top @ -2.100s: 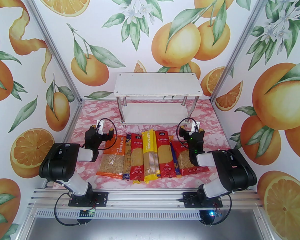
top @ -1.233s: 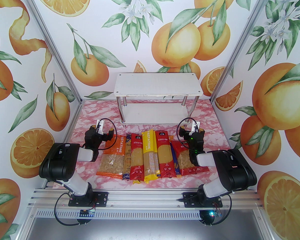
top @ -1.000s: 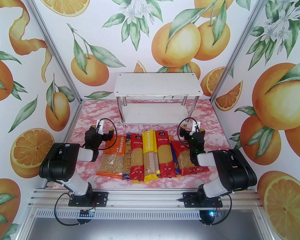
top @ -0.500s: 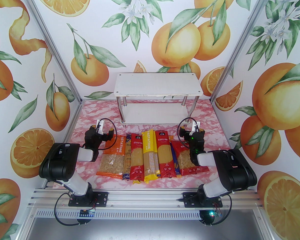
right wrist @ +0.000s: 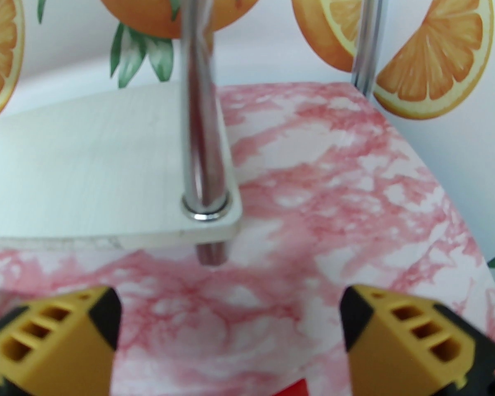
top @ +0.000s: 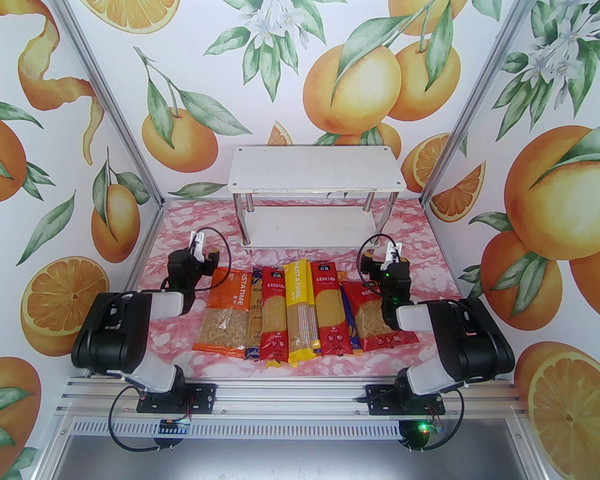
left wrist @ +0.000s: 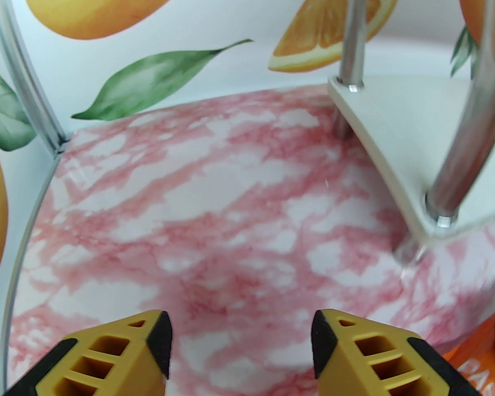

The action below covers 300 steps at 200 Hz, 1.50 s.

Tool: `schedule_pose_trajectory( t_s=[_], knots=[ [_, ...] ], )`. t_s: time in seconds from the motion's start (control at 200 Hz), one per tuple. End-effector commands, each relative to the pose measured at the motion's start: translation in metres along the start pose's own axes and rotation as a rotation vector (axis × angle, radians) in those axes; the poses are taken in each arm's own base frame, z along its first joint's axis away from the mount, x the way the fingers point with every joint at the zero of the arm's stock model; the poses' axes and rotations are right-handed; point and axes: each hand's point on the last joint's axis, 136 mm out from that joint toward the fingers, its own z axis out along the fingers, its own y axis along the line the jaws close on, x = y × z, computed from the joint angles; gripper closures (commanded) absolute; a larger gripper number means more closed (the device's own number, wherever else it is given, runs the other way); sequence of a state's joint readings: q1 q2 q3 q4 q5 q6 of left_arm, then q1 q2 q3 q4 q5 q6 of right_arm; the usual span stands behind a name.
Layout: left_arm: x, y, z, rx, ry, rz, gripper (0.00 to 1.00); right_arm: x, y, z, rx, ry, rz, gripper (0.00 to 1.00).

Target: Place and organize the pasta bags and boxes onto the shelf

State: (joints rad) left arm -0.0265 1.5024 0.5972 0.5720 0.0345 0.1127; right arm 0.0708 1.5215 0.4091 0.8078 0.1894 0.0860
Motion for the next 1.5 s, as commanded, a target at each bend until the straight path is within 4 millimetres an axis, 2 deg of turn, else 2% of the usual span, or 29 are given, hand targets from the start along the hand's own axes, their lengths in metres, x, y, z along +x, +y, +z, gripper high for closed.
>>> schedule_pose_trajectory(
  t_s=[0.0,0.095,0.245,0.345,0.42,0.56,0.746,0.936,1.096,1.326,1.496],
  knots=[
    [-0.024,-0.013,-0.013,0.079,0.058,-0.073,0.43,-0.028,0.002,-0.001,-0.018,0.015,0.024,0.08],
    [-0.039,-0.03,-0.023,0.14,0.084,-0.112,0.44,-0.046,0.007,-0.013,-0.055,-0.013,0.019,0.09],
    [-0.053,-0.061,-0.044,0.185,0.126,-0.126,0.46,-0.075,0.012,-0.043,-0.094,-0.014,0.094,0.14],
    [-0.064,-0.084,-0.062,0.224,0.136,-0.132,0.46,-0.084,0.028,-0.067,-0.148,0.053,0.116,0.18],
    [-0.073,-0.099,-0.076,0.232,0.134,-0.113,0.47,-0.085,0.051,-0.088,-0.209,0.111,0.09,0.19],
    [-0.079,-0.108,-0.096,0.212,0.151,-0.147,0.48,-0.074,0.087,-0.125,-0.286,0.239,0.003,0.18],
    [-0.068,-0.116,-0.112,0.223,0.229,-0.201,0.47,-0.052,0.104,-0.164,-0.297,0.408,-0.017,0.18],
    [-0.046,-0.135,-0.122,0.264,0.31,-0.213,0.46,-0.012,0.119,-0.194,-0.273,0.557,-0.047,0.15],
    [-0.032,-0.145,-0.13,0.307,0.363,-0.249,0.45,0.016,0.135,-0.206,-0.292,0.63,-0.038,0.11],
    [-0.006,-0.142,-0.145,0.282,0.439,-0.244,0.43,0.052,0.137,-0.208,-0.244,0.729,-0.027,0.1],
    [0.009,-0.151,-0.151,0.323,0.492,-0.284,0.43,0.06,0.146,-0.21,-0.255,0.761,-0.032,0.11]
  ],
)
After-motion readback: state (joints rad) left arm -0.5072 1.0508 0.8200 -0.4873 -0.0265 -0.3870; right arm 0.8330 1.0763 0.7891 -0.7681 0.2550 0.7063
